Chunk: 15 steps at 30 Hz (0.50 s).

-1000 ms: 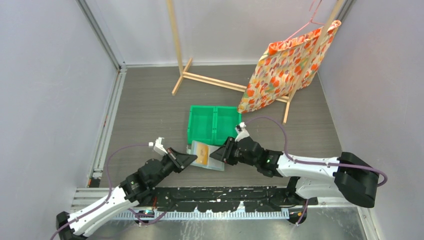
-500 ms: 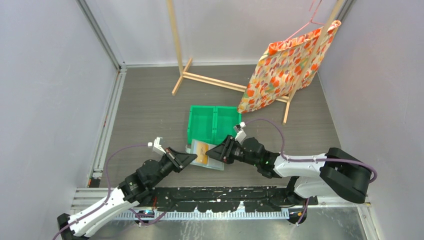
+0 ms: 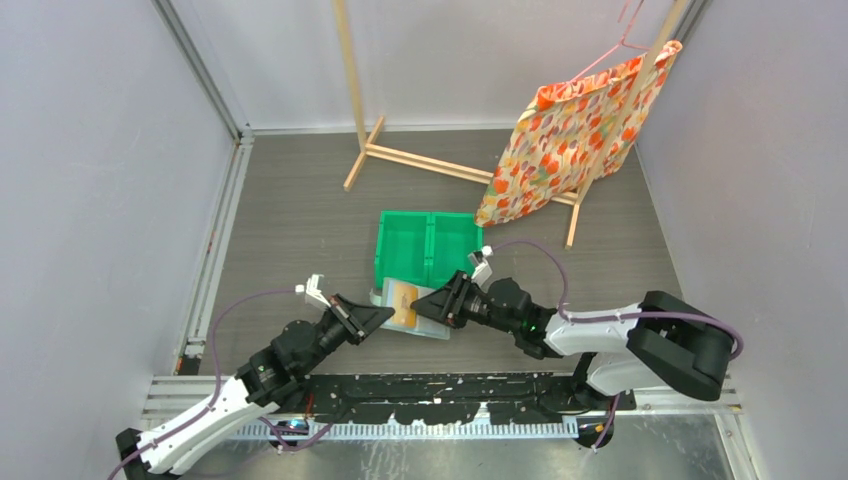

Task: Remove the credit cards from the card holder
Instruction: Remove the credit card from the card holder.

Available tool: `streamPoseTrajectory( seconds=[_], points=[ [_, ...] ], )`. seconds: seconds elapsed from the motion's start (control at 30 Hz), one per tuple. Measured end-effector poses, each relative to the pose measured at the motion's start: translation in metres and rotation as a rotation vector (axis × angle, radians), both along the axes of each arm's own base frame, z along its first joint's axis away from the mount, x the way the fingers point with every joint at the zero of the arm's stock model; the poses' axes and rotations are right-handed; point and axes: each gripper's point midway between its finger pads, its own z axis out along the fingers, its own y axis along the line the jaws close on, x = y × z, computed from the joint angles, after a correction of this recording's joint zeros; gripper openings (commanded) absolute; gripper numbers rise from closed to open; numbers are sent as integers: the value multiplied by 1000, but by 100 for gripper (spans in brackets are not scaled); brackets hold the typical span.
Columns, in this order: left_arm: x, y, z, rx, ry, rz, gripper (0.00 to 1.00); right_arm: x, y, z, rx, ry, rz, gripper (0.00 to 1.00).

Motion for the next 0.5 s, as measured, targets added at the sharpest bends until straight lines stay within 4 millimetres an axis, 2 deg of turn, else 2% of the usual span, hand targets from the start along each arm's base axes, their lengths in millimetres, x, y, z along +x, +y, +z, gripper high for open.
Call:
streamPoseTrajectory(
  seconds=[0.23,0.5],
  points=[
    [0,0,5,-18,-12,0,1,0,8,-6,53,39,11,42],
    [0,1,8,-25,-17,1,1,1,8,-4,90,48,6,45]
  ],
)
